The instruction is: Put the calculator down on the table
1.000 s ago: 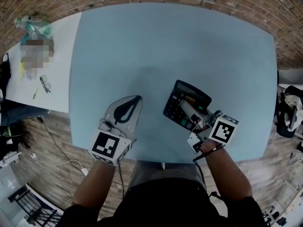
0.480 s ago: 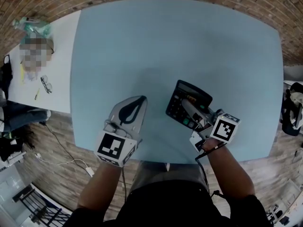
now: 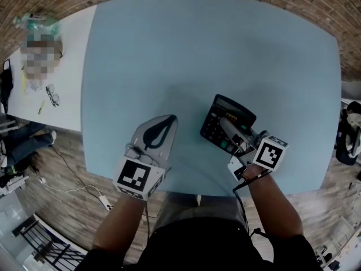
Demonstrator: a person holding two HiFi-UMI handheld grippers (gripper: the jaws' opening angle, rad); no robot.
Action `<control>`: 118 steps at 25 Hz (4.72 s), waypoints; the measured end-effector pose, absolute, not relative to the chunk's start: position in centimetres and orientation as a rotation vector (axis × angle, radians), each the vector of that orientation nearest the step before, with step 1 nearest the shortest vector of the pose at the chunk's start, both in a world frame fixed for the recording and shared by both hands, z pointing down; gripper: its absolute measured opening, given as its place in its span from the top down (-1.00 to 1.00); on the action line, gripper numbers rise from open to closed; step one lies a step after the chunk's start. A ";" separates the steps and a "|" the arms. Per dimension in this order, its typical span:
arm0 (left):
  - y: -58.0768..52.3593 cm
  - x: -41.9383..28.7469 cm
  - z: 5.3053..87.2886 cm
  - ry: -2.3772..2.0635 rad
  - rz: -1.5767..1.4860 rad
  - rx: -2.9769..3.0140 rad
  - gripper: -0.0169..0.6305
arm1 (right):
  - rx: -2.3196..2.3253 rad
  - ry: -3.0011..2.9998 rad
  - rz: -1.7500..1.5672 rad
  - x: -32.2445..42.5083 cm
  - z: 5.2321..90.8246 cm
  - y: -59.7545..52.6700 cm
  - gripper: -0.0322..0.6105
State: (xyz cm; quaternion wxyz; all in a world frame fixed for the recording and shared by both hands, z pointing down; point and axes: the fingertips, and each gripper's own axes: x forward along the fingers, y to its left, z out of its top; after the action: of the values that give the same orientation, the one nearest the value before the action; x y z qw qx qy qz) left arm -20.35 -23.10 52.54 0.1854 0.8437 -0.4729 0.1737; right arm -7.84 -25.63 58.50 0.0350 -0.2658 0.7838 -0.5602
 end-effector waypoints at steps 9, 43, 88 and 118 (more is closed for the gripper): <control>-23.5 -20.0 53.1 -1.340 0.469 2.372 0.94 | -0.817 2.397 -1.761 -7.7 59.8 -25.4 0.52; -21.9 -23.1 52.7 -1.432 0.459 2.307 0.94 | -0.821 2.394 -1.870 -8.8 63.5 -24.2 0.52; -22.4 -18.8 49.0 -1.318 0.443 2.386 0.94 | -0.902 2.428 -2.094 -10.1 65.1 -24.3 0.01; -21.7 -17.7 48.5 -1.278 0.417 2.458 0.94 | -1.050 2.440 -2.092 -7.3 64.7 -22.4 -0.39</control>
State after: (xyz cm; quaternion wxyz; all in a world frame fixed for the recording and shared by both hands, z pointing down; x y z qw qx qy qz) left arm -17.74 -21.75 48.53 0.1692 0.8647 -0.4496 0.1465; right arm -7.35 -22.43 64.68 -0.1195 -0.3082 0.7166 -0.6142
